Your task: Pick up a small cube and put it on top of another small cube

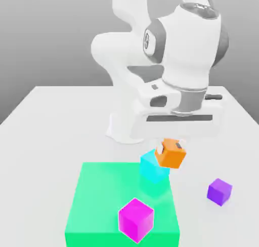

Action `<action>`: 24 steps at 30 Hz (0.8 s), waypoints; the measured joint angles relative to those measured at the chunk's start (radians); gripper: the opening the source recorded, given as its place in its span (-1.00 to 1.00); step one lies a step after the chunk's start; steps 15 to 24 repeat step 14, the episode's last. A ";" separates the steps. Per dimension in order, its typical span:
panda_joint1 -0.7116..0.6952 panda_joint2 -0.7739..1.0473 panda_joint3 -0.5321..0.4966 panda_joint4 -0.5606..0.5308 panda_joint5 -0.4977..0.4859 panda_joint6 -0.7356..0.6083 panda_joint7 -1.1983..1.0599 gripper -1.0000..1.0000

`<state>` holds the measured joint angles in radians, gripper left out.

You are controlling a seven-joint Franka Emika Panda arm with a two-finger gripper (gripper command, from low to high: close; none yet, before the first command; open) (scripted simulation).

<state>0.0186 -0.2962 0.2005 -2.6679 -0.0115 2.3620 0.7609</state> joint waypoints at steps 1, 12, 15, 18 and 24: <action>0.008 -0.037 -0.017 -0.019 0.023 -0.015 -0.037 -1.00; 0.026 0.002 -0.058 -0.134 0.084 0.147 -0.141 1.00; 0.026 0.002 -0.058 -0.134 0.084 0.147 -0.141 1.00; 0.026 0.002 -0.058 -0.134 0.084 0.147 -0.141 1.00; 0.026 0.002 -0.058 -0.134 0.084 0.147 -0.141 1.00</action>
